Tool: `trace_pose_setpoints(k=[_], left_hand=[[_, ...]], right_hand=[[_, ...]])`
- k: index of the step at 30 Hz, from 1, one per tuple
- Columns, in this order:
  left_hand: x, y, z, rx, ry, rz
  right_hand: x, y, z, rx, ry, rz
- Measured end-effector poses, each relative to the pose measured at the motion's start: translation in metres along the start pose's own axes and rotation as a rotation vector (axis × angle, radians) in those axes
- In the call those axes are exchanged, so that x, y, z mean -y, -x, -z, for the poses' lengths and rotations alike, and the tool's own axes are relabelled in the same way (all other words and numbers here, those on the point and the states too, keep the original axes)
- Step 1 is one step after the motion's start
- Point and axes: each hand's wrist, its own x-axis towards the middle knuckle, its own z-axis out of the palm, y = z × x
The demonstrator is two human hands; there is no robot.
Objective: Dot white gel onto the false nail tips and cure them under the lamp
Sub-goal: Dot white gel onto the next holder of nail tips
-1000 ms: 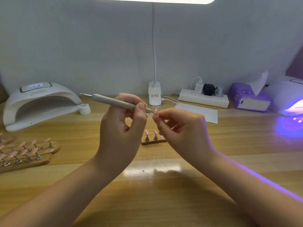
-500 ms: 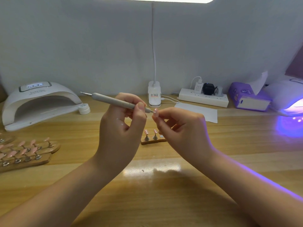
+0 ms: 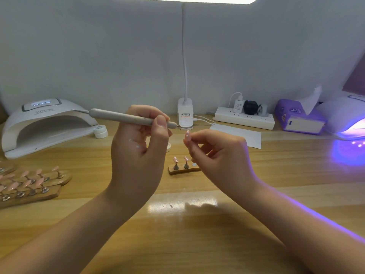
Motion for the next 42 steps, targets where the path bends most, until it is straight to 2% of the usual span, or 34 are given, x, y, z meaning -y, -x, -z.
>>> trace_pose_setpoints(k=[5, 17, 42], left_hand=[[-0.0034, -0.0017, 0.0011, -0.007, 0.025, -0.015], [0.0026, 0.0054, -0.0038, 0.063, -0.017, 0.084], [0.0051, 0.0057, -0.0043, 0.065, -0.028, 0.125]], right_hand=[[-0.0014, -0.0002, 0.0004, 0.002, 0.002, 0.008], [-0.0007, -0.0004, 0.0013, 0.003, -0.012, 0.011], [0.0006, -0.0001, 0.0012, 0.010, -0.026, -0.007]])
